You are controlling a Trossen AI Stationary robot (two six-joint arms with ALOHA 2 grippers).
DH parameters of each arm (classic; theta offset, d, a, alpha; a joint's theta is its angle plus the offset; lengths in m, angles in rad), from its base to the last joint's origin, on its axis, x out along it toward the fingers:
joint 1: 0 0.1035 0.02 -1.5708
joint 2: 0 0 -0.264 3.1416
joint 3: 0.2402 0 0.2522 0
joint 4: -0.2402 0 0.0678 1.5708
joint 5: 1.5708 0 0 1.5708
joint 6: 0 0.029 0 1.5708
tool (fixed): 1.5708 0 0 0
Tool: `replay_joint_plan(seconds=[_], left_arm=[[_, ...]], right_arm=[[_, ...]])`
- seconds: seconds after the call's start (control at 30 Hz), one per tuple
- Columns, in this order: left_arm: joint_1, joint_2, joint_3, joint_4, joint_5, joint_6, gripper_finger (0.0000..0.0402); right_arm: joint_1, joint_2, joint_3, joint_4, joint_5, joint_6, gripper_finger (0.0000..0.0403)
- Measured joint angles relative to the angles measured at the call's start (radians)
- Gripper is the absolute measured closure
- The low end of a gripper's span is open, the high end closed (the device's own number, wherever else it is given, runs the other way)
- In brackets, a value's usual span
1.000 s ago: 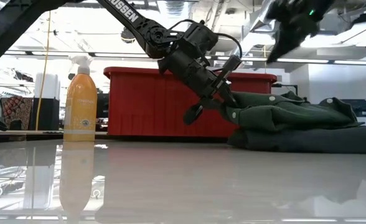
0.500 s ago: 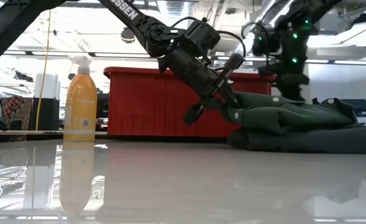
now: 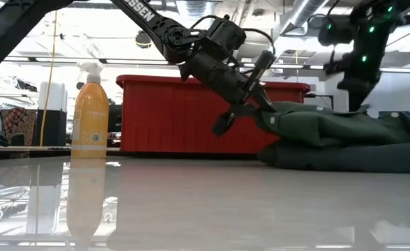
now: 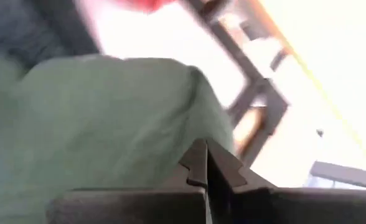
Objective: Fold Laundry from Bin
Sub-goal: Stack the green polo shirt on top of the black short
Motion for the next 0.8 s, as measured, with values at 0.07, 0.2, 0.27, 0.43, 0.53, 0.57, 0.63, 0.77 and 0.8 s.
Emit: replay_joint_plan(seconds=[0.07,0.2,0.27,0.43,0.53,0.57,0.63,0.77,0.8], left_arm=[[0.012,0.0,0.0,0.002,0.016,-0.018,0.0389],[0.031,0.0,0.0,-0.016,0.012,-0.02,0.0376],[0.038,0.0,0.0,-0.038,0.014,-0.017,0.0363],[0.045,0.0,0.0,-0.132,0.055,0.025,0.0324],[0.045,0.0,0.0,-0.209,0.091,0.095,0.0296],[0.045,0.0,0.0,-0.231,0.096,0.107,0.0285],[0.045,-0.003,-0.001,-0.254,0.107,0.121,0.0262],[0.045,-0.051,-0.002,-0.271,0.122,0.148,0.0221],[0.046,-0.071,-0.002,-0.294,0.12,0.164,0.0213]], right_arm=[[-0.013,-0.033,0.032,-0.007,0.013,0.008,0.0386],[0.0,-0.088,0.068,0.027,-0.187,-0.049,0.0386],[0.025,-0.106,0.069,0.052,-0.296,-0.054,0.0386],[0.109,-0.111,0.069,0.054,-0.336,-0.051,0.0386],[0.148,-0.104,0.057,0.058,-0.376,-0.05,0.0386],[0.161,-0.096,0.055,0.056,-0.378,-0.048,0.0386],[0.186,-0.078,0.048,0.062,-0.378,-0.043,0.0386],[0.24,-0.028,0.045,0.096,-0.425,-0.053,0.0386],[0.259,-0.014,0.045,0.109,-0.44,-0.056,0.0386]])
